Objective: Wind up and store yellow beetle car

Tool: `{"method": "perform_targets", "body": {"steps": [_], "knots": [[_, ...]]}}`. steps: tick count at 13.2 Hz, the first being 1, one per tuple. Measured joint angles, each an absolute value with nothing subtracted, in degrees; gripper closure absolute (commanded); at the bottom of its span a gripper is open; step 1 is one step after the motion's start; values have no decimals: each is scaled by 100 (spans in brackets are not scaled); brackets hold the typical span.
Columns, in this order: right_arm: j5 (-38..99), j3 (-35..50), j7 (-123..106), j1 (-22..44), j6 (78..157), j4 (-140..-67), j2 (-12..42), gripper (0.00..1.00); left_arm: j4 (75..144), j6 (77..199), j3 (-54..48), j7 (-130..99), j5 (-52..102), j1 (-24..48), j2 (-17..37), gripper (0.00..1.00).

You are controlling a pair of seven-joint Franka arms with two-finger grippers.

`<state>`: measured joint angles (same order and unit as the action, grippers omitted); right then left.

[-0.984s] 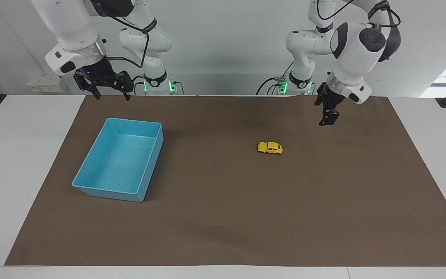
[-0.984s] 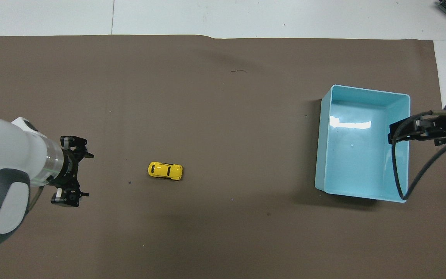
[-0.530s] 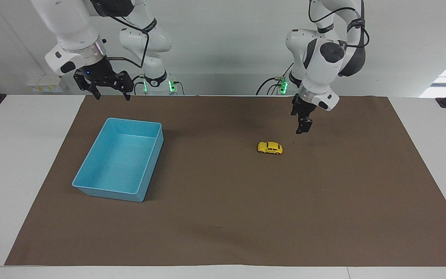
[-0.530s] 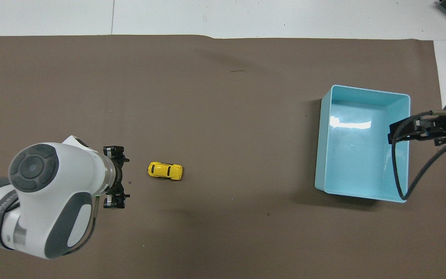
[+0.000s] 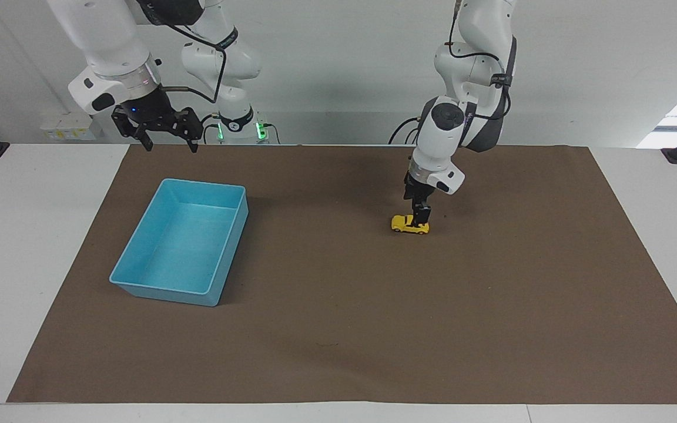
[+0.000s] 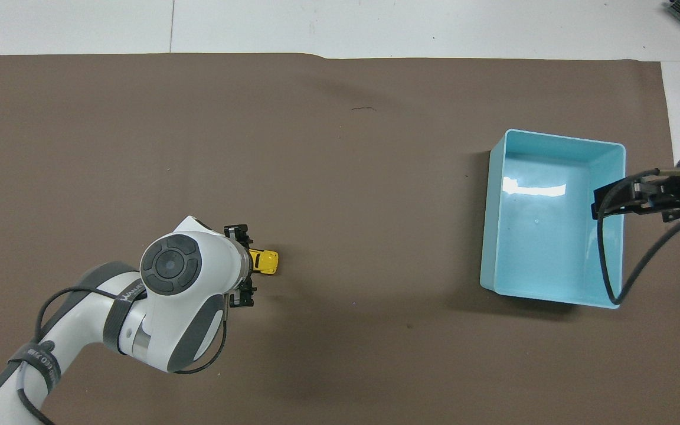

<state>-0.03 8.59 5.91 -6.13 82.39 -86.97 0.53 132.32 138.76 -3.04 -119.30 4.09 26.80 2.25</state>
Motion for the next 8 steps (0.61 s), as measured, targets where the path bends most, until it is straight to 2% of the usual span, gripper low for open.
{"method": "perform_targets", "body": {"steps": [4,8], "knots": [[-3,859,591,-613,8239,-8697,53,0,13245,14131,-233,-11930,409,2671,272,0],[-3,859,591,-613,8239,-8697,53,0,13249,14418,-204,-11930,409,2662,541,0]]}}
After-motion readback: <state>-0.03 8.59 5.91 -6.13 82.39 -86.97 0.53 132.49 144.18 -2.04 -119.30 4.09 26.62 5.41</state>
